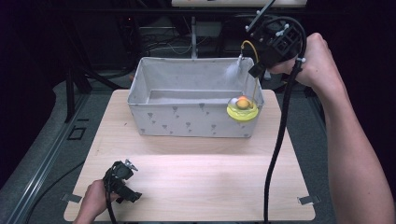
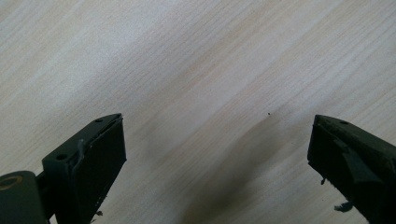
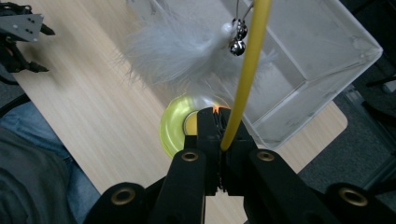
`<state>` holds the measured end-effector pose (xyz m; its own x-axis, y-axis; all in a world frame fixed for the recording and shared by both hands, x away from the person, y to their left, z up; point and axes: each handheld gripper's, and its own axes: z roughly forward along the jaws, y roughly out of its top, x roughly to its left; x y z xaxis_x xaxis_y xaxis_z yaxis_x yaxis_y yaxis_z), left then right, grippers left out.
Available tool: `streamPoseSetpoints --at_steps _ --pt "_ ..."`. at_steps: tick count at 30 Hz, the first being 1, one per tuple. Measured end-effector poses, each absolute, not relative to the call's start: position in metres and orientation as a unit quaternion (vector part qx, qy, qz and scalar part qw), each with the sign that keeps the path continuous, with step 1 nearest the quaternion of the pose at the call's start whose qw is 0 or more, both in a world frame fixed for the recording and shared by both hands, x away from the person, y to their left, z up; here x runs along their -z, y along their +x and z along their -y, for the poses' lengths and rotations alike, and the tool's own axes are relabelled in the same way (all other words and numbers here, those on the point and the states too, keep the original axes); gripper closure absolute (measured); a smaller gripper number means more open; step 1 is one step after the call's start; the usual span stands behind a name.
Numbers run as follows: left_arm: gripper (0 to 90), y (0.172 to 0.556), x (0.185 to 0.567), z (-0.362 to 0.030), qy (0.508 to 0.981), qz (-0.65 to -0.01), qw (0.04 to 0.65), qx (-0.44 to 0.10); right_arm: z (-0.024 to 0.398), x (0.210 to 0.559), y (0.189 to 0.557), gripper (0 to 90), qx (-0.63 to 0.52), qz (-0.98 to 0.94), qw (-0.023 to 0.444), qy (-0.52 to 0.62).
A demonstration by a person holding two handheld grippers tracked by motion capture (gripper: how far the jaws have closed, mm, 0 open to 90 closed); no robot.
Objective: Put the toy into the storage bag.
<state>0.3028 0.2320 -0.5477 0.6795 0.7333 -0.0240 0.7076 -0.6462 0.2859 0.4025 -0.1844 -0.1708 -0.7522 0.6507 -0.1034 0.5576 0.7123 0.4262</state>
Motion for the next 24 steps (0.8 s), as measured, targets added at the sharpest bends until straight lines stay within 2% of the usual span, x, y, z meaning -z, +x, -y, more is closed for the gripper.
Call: streamPoseSetpoints --at_steps 24 --pt "4.5 0.303 0.548 -0.233 0.905 -0.399 0.139 -0.047 0.184 0.153 0.436 88.4 -0.188 -0.900 0.140 0.368"
